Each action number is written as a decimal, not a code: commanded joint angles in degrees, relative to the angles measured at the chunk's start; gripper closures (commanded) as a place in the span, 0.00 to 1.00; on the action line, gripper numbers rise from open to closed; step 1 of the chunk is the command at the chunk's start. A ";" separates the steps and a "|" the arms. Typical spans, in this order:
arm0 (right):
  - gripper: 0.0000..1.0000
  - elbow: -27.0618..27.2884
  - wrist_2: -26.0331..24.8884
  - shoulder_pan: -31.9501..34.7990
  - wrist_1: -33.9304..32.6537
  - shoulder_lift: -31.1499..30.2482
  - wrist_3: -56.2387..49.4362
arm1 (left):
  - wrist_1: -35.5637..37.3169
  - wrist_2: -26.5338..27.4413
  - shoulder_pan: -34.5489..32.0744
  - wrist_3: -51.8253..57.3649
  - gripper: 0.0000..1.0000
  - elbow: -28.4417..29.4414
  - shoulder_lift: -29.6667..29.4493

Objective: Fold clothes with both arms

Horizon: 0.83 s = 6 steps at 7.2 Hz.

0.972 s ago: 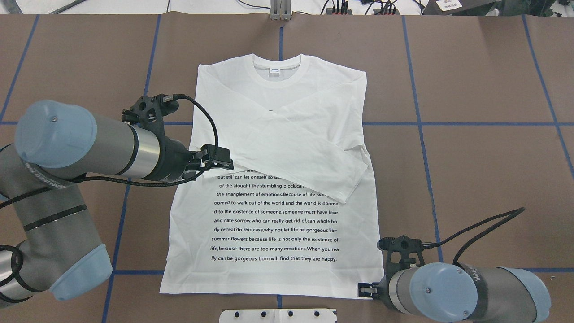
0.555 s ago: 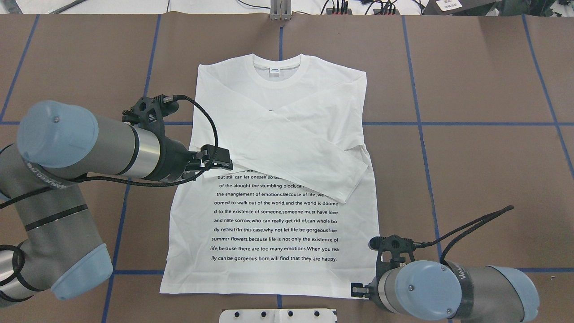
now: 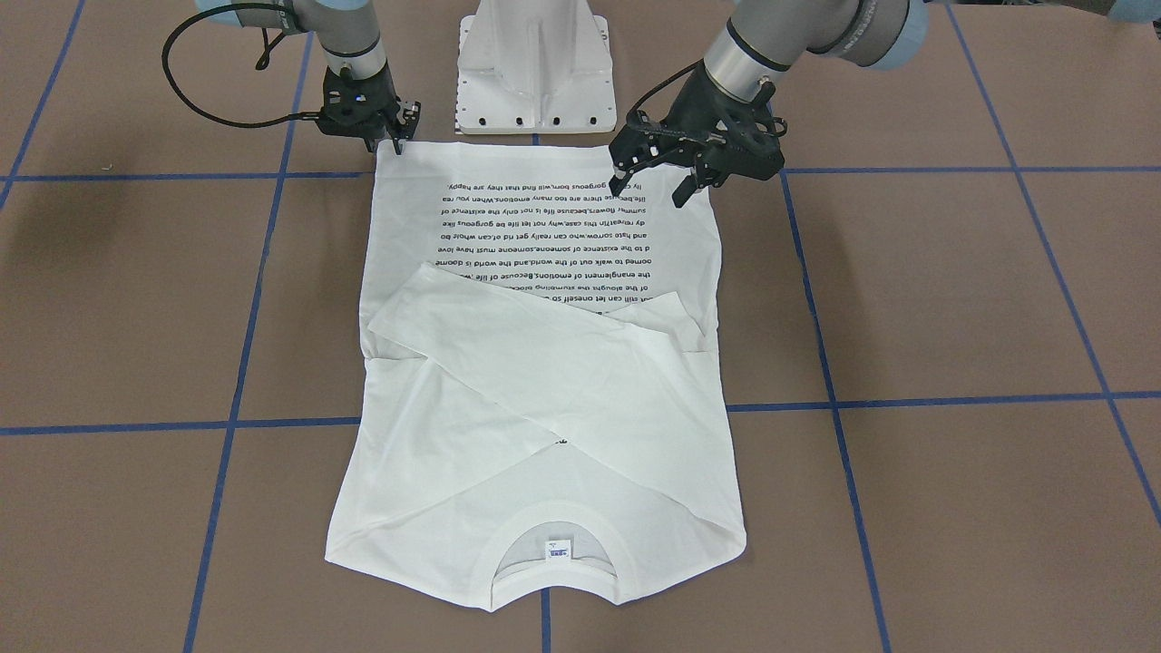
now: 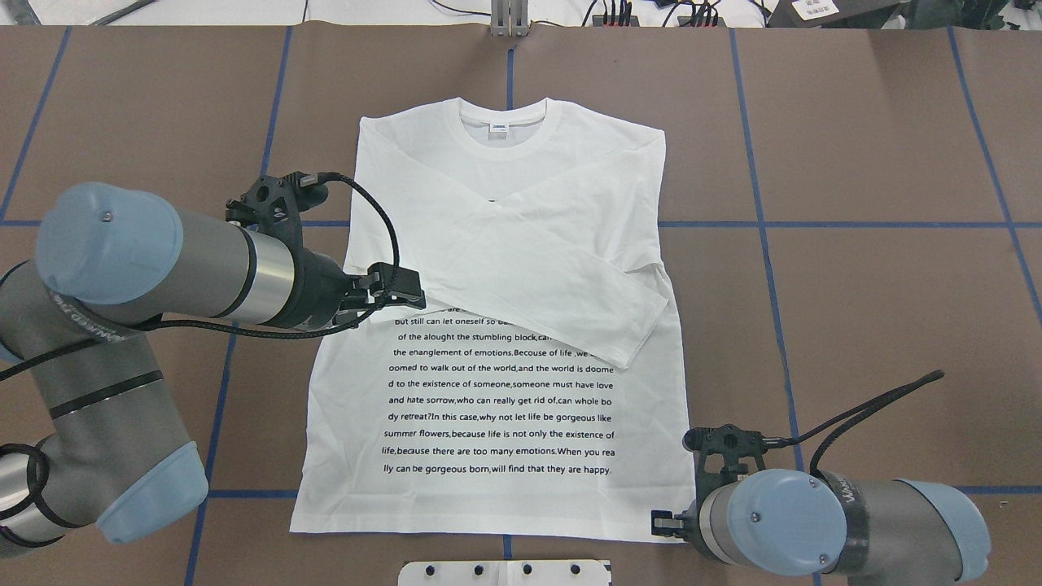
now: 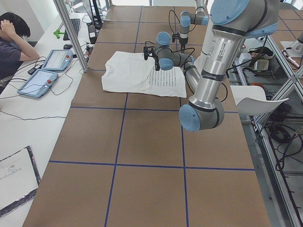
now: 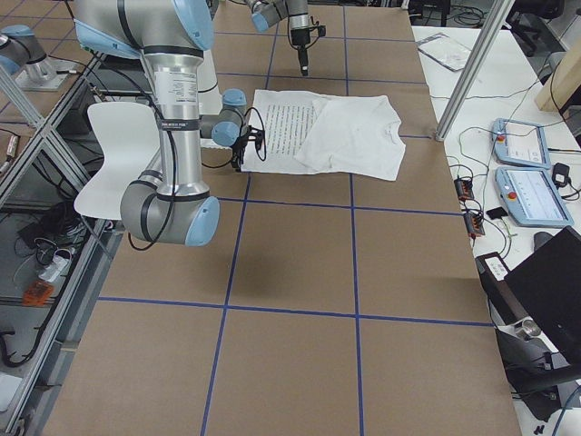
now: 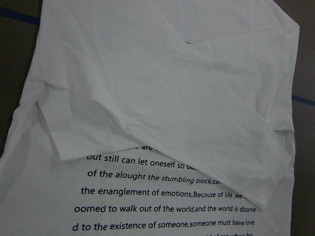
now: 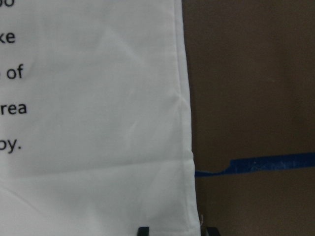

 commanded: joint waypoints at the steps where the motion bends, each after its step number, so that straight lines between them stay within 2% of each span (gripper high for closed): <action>1: 0.53 -0.62 -0.08 -0.11 0.00 0.11 0.00 | 0.00 0.00 0.00 0.00 0.00 0.01 -0.08; 2: 0.59 -0.62 0.01 -0.20 0.00 0.11 0.00 | 0.00 0.00 0.00 0.00 0.00 0.01 -0.08; 3: 0.78 -0.62 0.01 -0.20 0.00 0.20 0.00 | -0.09 0.00 0.00 0.00 0.00 0.01 -0.08; 4: 0.91 -0.53 0.01 -0.20 0.00 0.29 0.00 | -0.09 0.00 0.00 0.00 0.00 0.01 -0.08; 5: 0.99 -0.36 0.01 -0.20 0.00 0.38 0.09 | -0.09 0.09 0.00 0.00 0.00 0.18 -0.08; 6: 1.00 0.08 0.18 -0.12 -0.17 0.46 0.09 | -0.18 0.00 0.00 0.00 0.00 0.44 -0.08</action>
